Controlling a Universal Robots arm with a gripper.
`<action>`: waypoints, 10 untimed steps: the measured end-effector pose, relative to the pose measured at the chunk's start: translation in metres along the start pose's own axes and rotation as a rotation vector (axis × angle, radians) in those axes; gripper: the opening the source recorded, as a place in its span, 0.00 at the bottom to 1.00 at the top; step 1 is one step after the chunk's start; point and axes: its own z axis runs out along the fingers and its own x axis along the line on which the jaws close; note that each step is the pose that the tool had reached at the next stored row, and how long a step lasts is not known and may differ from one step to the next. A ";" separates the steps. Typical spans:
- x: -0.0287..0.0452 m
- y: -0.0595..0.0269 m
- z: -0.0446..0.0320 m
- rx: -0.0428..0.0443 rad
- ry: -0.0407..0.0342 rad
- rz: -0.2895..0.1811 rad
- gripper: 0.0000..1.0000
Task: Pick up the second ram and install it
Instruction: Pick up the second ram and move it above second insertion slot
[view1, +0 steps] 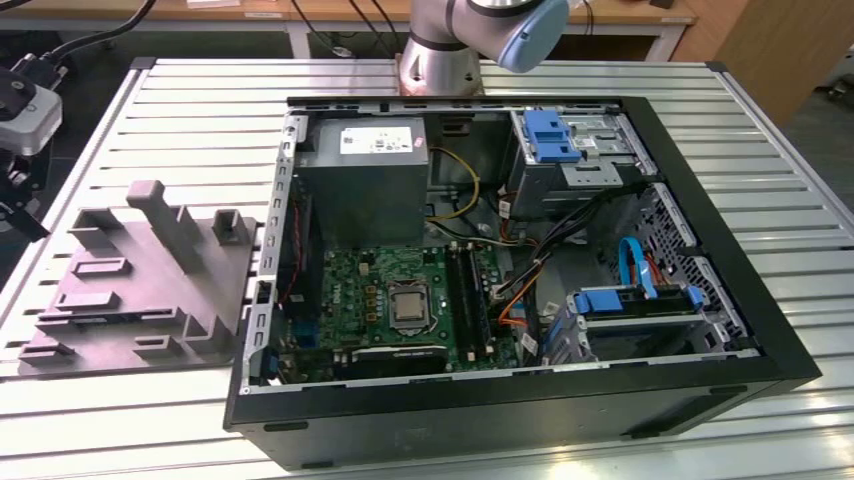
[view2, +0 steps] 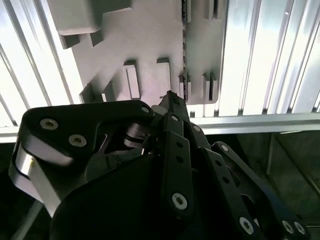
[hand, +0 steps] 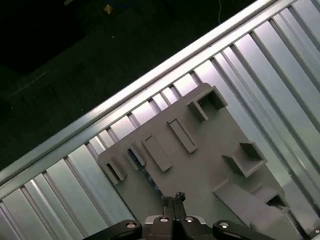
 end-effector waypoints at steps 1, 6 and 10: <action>0.0000 0.0000 0.0003 -0.0002 0.0011 -0.018 0.10; 0.0001 -0.0001 0.0018 -0.0015 0.0068 -0.108 0.10; 0.0001 -0.0002 0.0031 -0.0026 0.0114 -0.181 0.10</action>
